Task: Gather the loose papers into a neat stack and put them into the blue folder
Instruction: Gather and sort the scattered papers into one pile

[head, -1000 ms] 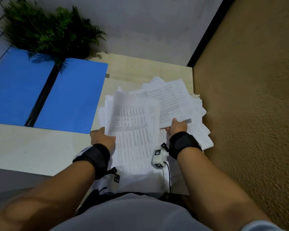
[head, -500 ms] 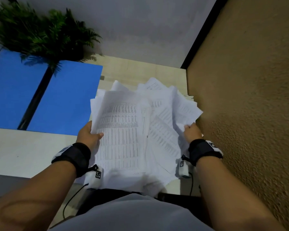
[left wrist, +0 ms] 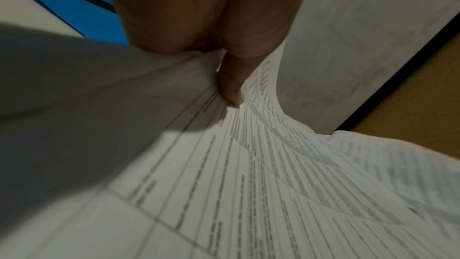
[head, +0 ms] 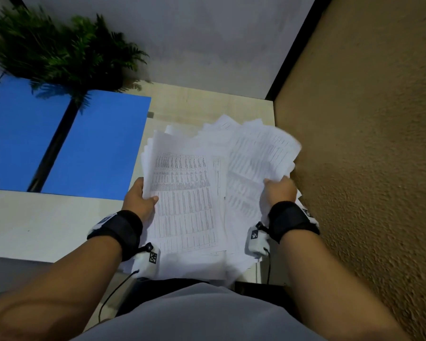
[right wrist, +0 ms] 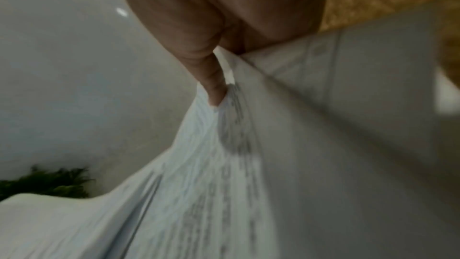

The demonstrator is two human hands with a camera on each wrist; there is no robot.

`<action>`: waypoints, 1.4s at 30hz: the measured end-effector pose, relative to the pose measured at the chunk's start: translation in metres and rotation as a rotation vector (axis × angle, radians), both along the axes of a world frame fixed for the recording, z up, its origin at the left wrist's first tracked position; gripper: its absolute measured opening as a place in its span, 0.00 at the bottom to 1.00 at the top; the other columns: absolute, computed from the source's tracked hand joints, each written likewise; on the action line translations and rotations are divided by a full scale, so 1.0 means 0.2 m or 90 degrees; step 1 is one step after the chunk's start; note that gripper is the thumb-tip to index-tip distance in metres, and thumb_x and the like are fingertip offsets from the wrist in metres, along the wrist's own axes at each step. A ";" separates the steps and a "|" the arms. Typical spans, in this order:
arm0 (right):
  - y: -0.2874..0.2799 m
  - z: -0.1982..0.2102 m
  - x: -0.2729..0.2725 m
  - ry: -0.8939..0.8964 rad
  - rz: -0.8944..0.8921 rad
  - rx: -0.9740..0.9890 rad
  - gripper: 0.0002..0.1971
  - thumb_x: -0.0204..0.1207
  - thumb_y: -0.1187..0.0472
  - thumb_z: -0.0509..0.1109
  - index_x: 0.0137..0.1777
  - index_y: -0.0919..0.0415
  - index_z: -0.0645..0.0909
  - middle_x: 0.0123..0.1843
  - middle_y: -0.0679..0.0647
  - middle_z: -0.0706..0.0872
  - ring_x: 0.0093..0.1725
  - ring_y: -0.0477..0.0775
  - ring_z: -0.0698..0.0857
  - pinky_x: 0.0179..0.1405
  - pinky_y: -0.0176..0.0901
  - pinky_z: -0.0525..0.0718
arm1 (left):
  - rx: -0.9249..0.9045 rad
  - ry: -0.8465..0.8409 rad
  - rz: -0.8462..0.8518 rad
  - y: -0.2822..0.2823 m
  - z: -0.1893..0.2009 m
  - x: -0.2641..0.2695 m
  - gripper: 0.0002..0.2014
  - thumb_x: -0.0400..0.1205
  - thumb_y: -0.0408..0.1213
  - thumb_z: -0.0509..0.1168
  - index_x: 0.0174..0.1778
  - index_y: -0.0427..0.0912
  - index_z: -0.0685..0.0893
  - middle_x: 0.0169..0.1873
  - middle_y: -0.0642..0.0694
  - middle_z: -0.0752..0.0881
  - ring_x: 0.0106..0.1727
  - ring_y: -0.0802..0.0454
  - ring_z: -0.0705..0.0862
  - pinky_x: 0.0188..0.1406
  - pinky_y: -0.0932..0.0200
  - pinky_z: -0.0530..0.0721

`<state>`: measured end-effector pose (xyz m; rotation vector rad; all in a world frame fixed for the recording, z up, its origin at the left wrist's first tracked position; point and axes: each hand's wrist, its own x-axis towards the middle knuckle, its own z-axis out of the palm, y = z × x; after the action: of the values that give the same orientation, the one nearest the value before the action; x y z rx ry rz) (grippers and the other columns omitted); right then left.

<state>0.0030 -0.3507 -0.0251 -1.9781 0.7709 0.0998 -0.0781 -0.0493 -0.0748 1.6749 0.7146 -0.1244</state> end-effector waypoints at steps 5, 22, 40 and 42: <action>-0.08 0.33 0.06 -0.130 0.057 -0.199 0.17 0.81 0.61 0.67 0.66 0.70 0.81 0.62 0.68 0.86 0.63 0.66 0.84 0.61 0.49 0.80 | -0.054 -0.012 0.008 0.01 0.00 0.00 0.35 0.79 0.15 0.63 0.79 0.44 0.62 0.64 0.44 0.78 0.63 0.45 0.79 0.62 0.51 0.78; 0.22 0.25 -0.15 -0.211 0.038 0.194 0.21 0.78 0.70 0.66 0.69 0.52 0.76 0.60 0.53 0.86 0.57 0.51 0.87 0.59 0.52 0.87 | -0.113 0.059 -0.013 0.00 0.01 0.03 0.26 0.87 0.48 0.56 0.81 0.46 0.62 0.64 0.48 0.78 0.66 0.43 0.79 0.71 0.42 0.76; 0.28 -0.11 -0.08 0.260 0.540 -0.169 0.18 0.75 0.75 0.65 0.63 0.63 0.73 0.56 0.55 0.80 0.56 0.53 0.81 0.51 0.42 0.79 | -0.029 0.109 -0.118 -0.08 -0.01 -0.02 0.35 0.78 0.48 0.70 0.79 0.47 0.62 0.67 0.50 0.76 0.67 0.47 0.76 0.69 0.47 0.77; 0.31 -0.12 -0.10 0.196 0.536 -0.193 0.09 0.79 0.66 0.67 0.55 0.60 0.72 0.53 0.55 0.79 0.55 0.55 0.80 0.54 0.48 0.80 | 0.047 0.111 -0.121 -0.08 0.00 -0.02 0.28 0.80 0.33 0.68 0.76 0.40 0.68 0.67 0.42 0.80 0.61 0.44 0.79 0.59 0.53 0.78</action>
<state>-0.0178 -0.2887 -0.0483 -2.4956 0.0835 0.8380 -0.0812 -0.0653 -0.0752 1.8162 0.6953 -0.3857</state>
